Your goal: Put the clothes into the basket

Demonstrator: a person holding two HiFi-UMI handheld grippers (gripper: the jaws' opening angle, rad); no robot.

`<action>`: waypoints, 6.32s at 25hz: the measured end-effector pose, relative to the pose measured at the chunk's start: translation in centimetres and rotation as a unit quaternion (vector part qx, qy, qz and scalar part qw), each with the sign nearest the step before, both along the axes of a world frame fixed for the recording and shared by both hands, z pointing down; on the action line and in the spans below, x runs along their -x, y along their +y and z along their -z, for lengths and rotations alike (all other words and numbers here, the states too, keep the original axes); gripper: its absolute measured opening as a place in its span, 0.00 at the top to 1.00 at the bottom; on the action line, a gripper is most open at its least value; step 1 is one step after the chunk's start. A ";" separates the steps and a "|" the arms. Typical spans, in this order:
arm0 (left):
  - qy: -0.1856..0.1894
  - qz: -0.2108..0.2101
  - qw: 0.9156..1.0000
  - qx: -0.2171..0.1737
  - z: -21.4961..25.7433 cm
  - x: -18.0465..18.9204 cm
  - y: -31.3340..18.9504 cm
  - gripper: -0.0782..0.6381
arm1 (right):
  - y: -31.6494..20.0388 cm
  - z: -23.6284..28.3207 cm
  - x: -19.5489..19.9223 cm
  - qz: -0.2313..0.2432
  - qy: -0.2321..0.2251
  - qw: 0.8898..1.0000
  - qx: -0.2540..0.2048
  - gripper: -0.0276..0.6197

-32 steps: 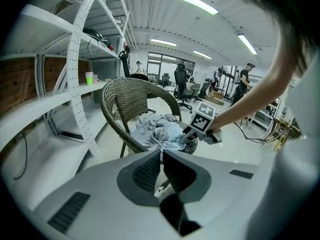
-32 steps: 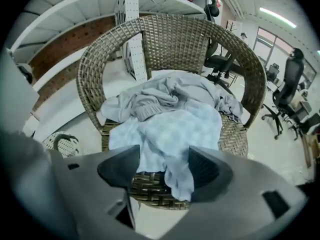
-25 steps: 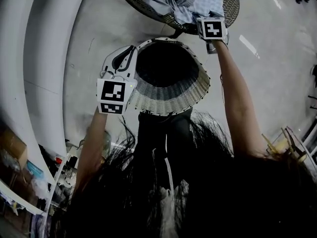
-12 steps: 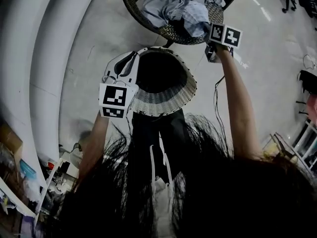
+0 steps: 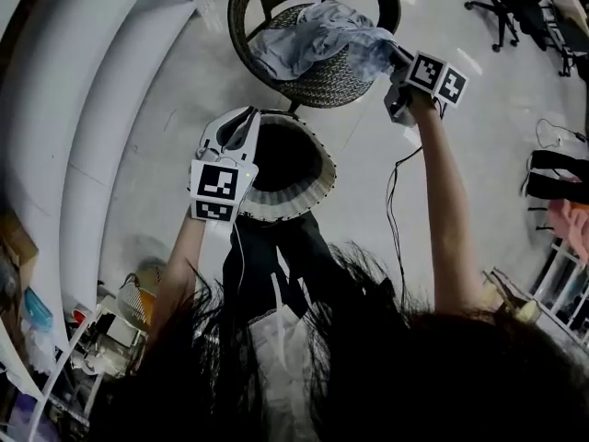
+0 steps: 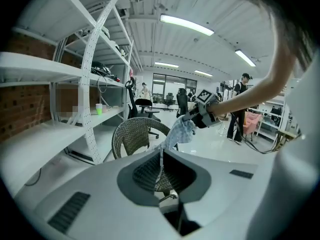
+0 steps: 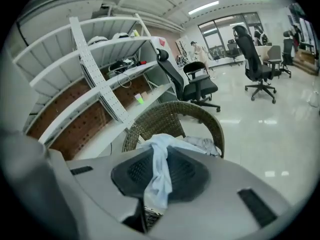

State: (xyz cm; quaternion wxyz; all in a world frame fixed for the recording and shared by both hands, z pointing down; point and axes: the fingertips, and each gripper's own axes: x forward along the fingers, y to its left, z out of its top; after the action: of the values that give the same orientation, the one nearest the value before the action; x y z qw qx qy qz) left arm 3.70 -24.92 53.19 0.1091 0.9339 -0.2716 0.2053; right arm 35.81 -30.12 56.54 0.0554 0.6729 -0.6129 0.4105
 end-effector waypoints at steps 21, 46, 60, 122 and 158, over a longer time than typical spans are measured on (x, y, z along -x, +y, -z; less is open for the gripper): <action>0.015 0.051 0.997 -0.058 13.7 2.8 6.8 0.85 | 6.8 28.7 3.2 0.082 -0.016 0.980 -0.180 0.86; 0.058 0.120 0.985 -0.113 20.9 1.7 11.2 0.85 | 9.5 55.4 11.0 0.239 -0.004 0.893 -0.382 0.86; 0.084 0.107 0.985 -0.109 23.8 8.2 13.6 0.85 | 19.4 65.3 24.0 0.314 -0.027 0.831 -0.459 0.86; -0.022 0.232 0.965 0.118 2.0 18.5 17.1 0.85 | 16.1 -8.5 34.0 0.329 -0.017 0.923 0.197 0.59; 0.001 0.118 0.992 0.052 8.2 12.5 15.2 0.85 | 18.7 8.3 31.1 0.228 -0.075 0.969 -0.063 0.66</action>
State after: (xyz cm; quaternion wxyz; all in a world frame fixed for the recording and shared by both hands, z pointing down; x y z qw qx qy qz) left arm -8.78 -9.69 44.95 0.1809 0.8886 -0.3689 0.2038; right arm 4.72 -11.47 48.23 0.0586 0.4850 -0.7769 0.3972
